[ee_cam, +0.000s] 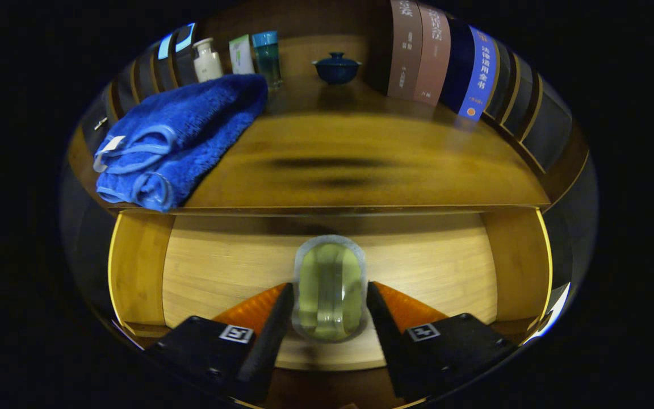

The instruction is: Pull open the drawer, take out the items inside it, and place them on the countertop above the cabinet.

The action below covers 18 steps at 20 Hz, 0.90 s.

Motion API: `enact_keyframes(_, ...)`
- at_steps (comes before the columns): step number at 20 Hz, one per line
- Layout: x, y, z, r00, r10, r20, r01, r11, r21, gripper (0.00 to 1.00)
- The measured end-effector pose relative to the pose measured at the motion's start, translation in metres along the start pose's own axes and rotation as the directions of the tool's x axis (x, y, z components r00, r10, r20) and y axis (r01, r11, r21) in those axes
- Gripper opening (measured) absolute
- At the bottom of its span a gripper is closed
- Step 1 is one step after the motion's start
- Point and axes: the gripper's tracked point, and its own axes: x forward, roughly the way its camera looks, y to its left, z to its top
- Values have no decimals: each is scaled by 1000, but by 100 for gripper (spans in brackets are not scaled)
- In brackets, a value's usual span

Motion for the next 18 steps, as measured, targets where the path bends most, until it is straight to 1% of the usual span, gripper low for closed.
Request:
enact_keyframes(1,4,-2,-3,1000,4,-11,-4,1000,9,64)
enact_keyframes(2,3,-1,0,1000,17,4,-17,999,29,52)
enact_keyframes(3,5,-2,0,1000,15,1,-15,1000,24,39)
enact_keyframes(4,3,-2,-1,1000,23,-2,-23,1000,9,39)
enact_keyframes(5,-1,-2,2,999,35,3,-35,999,-4,32)
enact_keyframes(7,3,-9,2,1000,19,10,-19,1000,3,19)
enact_keyframes(11,-9,-10,6,998,40,48,-41,999,29,19)
enact_keyframes(18,-71,-9,6,989,50,136,-53,998,18,20)
